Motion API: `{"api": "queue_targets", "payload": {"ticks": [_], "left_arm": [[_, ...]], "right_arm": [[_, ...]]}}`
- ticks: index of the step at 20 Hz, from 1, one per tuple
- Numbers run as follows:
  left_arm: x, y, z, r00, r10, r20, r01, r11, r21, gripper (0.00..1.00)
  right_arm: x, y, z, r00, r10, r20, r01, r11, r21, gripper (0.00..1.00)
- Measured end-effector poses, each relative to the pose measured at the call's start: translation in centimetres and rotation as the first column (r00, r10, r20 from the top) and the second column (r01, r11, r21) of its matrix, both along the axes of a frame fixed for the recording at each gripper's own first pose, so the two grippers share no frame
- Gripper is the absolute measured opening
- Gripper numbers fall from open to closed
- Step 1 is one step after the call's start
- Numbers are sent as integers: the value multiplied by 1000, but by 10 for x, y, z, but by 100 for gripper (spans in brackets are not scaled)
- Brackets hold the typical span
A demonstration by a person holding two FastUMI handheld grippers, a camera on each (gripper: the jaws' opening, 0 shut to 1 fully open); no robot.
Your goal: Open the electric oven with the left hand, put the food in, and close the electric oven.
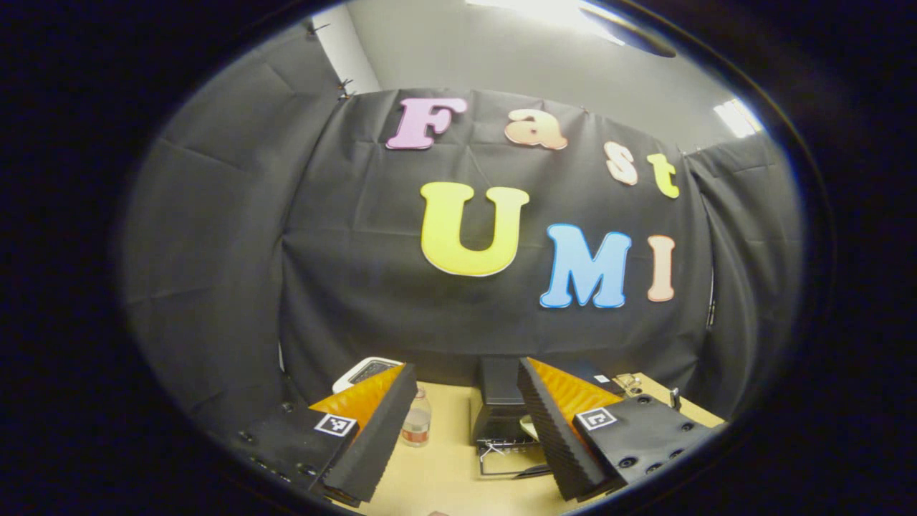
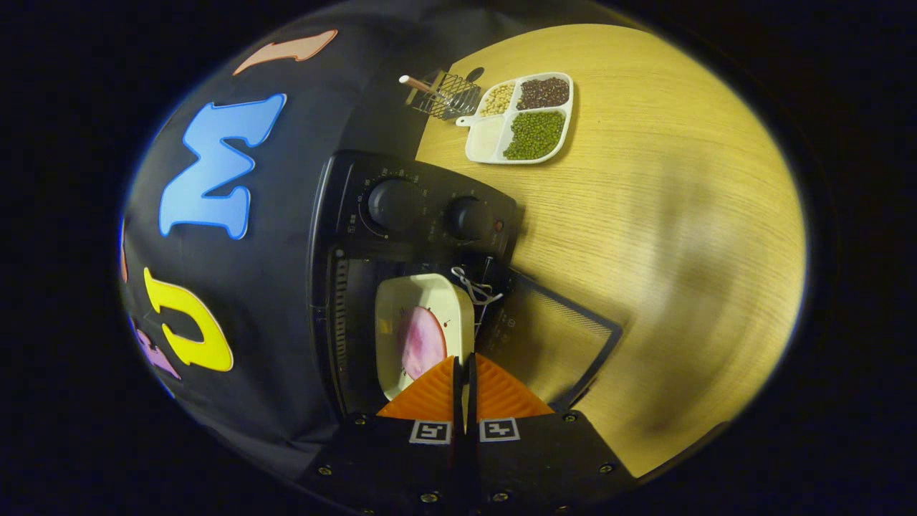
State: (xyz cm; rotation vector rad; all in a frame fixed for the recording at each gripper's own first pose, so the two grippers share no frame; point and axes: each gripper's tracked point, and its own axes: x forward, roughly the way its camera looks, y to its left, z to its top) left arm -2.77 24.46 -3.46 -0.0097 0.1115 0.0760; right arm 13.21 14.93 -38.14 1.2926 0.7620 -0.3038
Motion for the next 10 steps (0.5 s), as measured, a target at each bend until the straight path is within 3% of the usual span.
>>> {"api": "queue_targets", "payload": {"ticks": [5, 6, 10], "left_arm": [[-12, 38, -9, 996, 80, -32, -80, 997, 10, 100], [-15, 45, -9, 995, 96, -36, -96, 995, 15, 96], [-26, 66, -12, 987, 152, -46, -151, 988, 27, 96]], "right_arm": [[34, 16, -16, 987, -156, -36, 156, 988, 0, 0], [41, 19, -19, 982, -183, -34, 184, 983, 2, 0], [68, 35, -21, 976, -216, -20, 216, 976, 7, 0]]}}
